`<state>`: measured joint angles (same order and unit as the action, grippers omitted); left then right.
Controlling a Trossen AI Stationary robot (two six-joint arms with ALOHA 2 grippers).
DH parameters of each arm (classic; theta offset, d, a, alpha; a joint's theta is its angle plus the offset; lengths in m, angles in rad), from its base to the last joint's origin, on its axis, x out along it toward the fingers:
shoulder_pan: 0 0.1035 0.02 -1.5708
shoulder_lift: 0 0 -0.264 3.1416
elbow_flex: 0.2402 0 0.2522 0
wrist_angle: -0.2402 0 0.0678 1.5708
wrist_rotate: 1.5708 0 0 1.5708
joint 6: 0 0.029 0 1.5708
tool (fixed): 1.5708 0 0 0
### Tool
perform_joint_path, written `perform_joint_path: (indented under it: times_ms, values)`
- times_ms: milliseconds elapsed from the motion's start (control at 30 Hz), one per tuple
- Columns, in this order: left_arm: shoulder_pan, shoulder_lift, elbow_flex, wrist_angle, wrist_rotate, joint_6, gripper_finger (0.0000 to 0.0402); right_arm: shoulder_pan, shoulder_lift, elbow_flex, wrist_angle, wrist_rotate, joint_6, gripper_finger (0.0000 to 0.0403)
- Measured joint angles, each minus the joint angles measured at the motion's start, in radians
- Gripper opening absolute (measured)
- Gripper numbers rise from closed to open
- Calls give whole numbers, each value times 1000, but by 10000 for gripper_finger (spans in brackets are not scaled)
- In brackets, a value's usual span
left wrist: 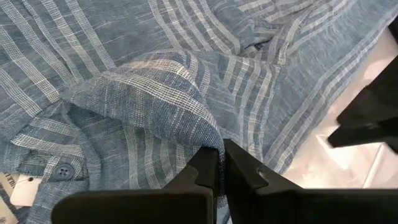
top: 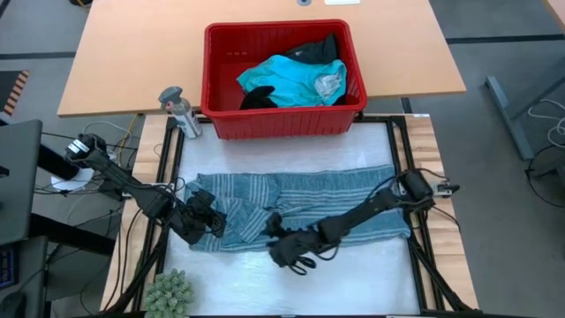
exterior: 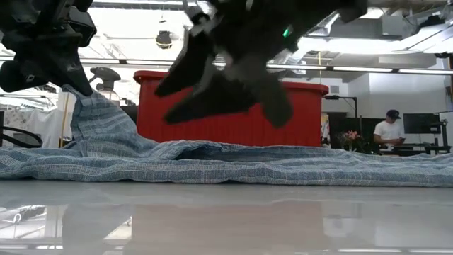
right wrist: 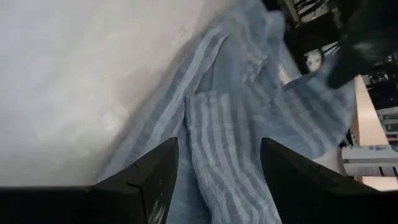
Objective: Fold Laundry from Bin
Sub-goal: Fold the patterned blue shirt
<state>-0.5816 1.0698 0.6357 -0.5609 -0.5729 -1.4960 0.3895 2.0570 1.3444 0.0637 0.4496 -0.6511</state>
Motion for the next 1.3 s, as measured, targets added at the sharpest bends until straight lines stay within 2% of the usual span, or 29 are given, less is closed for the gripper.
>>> perform_joint_path:
  times_ms: [200,433,733,900,1200,1300]
  values:
    - [0,0,0,2,-3,3,0,-40,117,118,-27,-14,-86,252]
    - [0,0,0,18,-2,22,0,-63,216,250,-176,3,-106,230]
    - [0,0,0,36,-8,44,0,-63,221,257,-204,4,-74,208]
    - [0,0,0,37,-12,45,0,-72,221,256,-212,4,-29,161]
    - [0,0,0,37,-13,45,0,-70,221,255,-208,80,-53,35]
    - [0,0,0,37,-11,45,0,-65,218,255,-209,86,-54,21]
